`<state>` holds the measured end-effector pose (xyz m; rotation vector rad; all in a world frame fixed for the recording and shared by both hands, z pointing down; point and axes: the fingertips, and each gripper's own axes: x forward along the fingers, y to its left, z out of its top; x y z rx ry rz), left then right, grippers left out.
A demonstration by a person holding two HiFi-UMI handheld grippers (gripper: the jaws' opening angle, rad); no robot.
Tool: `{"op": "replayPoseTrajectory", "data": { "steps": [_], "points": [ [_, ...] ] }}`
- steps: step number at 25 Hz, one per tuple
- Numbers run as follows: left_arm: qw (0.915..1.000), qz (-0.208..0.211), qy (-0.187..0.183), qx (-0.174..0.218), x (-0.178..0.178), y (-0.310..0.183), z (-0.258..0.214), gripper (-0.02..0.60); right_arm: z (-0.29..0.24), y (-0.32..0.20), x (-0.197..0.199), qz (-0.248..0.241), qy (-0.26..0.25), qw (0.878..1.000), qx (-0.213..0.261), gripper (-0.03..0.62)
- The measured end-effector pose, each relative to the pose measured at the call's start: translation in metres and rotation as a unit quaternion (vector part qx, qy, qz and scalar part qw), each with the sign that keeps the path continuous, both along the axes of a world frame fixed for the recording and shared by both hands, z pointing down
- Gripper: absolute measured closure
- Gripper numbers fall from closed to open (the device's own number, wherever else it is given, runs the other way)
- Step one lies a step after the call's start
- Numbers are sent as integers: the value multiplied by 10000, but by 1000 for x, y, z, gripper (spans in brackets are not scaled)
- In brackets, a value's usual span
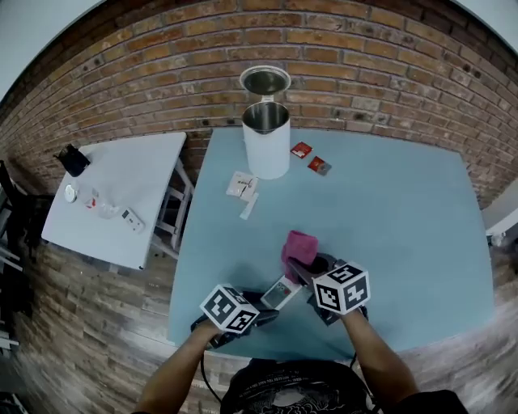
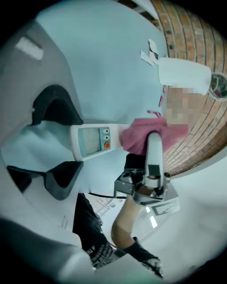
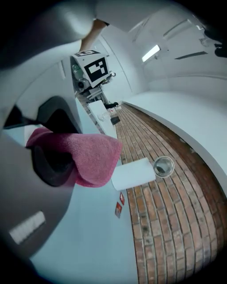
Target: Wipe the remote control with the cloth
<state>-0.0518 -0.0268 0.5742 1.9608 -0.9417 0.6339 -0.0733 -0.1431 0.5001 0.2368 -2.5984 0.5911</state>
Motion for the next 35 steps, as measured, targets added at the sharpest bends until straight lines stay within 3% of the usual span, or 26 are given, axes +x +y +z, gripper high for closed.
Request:
{"op": "replayPoseTrajectory", "data": {
  "steps": [3, 5, 7, 10, 17, 19, 20, 25, 35],
  "points": [
    [9952, -474, 789, -328, -3, -2, -2, 337, -5, -23, 22, 554, -206, 9982, 44, 525],
    [9787, -863, 1731, -688, 0, 0, -4, 339, -9, -39, 34, 922, -362, 9951, 40, 525],
    [9489, -1241, 2732, -982, 1, 1, -10, 339, -9, -52, 42, 1232, -437, 9914, 39, 525],
    [8953, -1727, 3928, -1193, -3, -1, -25, 339, 0, -65, 41, 1364, -318, 9901, 74, 525],
    [7978, -2195, 5504, -1112, -25, -1, -45, 339, 20, -45, -6, 537, 128, 9959, 717, 525],
    [7776, -2281, 5760, -1070, -31, -3, -48, 339, 25, -39, -20, 351, 215, 9944, 976, 525],
    [7737, -2304, 5803, -1071, -33, -3, -49, 339, 28, -36, -24, 301, 259, 9934, 1074, 525],
    [7773, -2274, 5762, -1102, -34, -2, -47, 339, 39, -24, -34, 133, 297, 9934, 1104, 525],
    [7771, -2169, 5796, -1147, -32, -2, -46, 339, 35, -7, -27, 148, 96, 9973, 710, 525]
  ]
}}
